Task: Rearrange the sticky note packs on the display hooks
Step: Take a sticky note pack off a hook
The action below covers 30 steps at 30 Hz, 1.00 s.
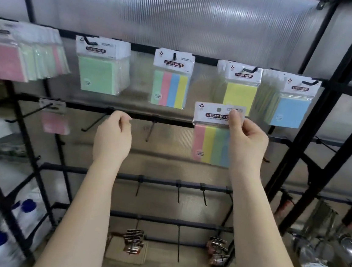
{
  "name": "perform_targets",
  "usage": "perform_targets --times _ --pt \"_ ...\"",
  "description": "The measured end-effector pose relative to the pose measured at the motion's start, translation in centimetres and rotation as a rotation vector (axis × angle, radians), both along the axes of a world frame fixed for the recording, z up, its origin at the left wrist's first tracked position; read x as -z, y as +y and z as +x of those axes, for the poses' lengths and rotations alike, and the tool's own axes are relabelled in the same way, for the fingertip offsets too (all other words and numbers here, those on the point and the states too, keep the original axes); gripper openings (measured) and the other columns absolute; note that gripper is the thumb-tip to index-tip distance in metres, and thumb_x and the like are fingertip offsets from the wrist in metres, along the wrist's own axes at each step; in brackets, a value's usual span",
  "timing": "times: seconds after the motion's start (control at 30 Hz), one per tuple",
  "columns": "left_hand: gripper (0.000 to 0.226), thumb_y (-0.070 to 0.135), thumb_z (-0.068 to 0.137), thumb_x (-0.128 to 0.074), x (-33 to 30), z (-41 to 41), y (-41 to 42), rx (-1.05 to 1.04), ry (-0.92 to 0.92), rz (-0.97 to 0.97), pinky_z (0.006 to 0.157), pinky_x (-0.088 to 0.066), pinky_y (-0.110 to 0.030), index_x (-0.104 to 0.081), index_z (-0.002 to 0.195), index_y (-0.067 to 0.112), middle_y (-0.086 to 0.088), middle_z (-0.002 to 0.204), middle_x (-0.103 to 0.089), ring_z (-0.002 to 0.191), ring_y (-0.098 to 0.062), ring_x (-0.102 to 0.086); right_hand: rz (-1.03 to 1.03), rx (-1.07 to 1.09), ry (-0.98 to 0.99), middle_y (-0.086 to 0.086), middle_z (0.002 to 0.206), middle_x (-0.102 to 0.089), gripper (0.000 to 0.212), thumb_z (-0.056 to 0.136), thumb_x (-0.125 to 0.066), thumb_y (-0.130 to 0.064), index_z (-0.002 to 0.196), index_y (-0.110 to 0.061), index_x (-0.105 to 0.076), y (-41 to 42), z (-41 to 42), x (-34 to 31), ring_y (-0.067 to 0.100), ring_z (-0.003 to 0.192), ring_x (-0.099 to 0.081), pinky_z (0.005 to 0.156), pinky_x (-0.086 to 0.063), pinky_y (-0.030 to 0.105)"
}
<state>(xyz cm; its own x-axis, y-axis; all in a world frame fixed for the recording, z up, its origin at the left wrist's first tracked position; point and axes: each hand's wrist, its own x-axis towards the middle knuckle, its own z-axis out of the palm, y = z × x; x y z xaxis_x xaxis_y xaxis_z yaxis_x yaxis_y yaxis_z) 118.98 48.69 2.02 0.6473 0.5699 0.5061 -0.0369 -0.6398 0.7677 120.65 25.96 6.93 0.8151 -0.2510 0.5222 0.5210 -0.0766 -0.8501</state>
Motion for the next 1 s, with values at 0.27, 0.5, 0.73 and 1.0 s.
perform_targets --times 0.27,0.5,0.73,1.0 --pt "0.03 0.019 0.099 -0.033 0.0 0.8 8.5 -0.079 0.241 0.196 0.078 -0.047 -0.041 -0.059 0.114 0.015 -0.008 0.113 -0.061 0.103 -0.03 -0.052 0.128 -0.047 -0.048 0.014 0.06 -0.038 0.048 0.088 -0.064 -0.032 0.065 0.008 -0.054 8.1 3.5 -3.9 0.014 0.062 -0.033 0.059 -0.025 0.026" --pt "0.024 0.018 0.095 -0.044 0.7 1.7 11.7 0.061 0.348 0.231 0.071 -0.044 -0.035 -0.059 0.113 0.016 -0.004 0.114 -0.058 0.096 -0.022 -0.053 0.149 0.026 -0.055 -0.013 0.041 -0.021 0.056 0.088 -0.065 -0.03 0.046 -0.024 -0.028 12.2 5.7 -5.9 0.005 0.044 -0.018 0.045 -0.016 0.018" --pt "0.023 0.02 0.095 -0.046 0.8 2.6 13.1 0.162 0.322 0.256 0.069 -0.039 -0.028 -0.059 0.114 0.019 0.001 0.114 -0.057 0.092 -0.014 -0.049 0.167 0.132 0.009 -0.013 0.037 -0.028 0.054 0.086 -0.066 -0.028 0.046 -0.023 -0.03 13.6 6.9 -6.6 0.005 0.04 -0.022 0.044 -0.021 0.016" --pt "0.023 0.018 0.095 -0.046 1.0 2.1 14.3 0.194 0.304 0.26 0.072 -0.037 -0.026 -0.059 0.114 0.019 0.001 0.114 -0.058 0.091 -0.01 -0.046 0.198 0.189 0.06 -0.008 0.048 -0.025 0.049 0.085 -0.063 -0.027 0.051 -0.02 -0.029 14.2 7.6 -6.3 0.009 0.047 -0.015 0.047 -0.016 0.022"
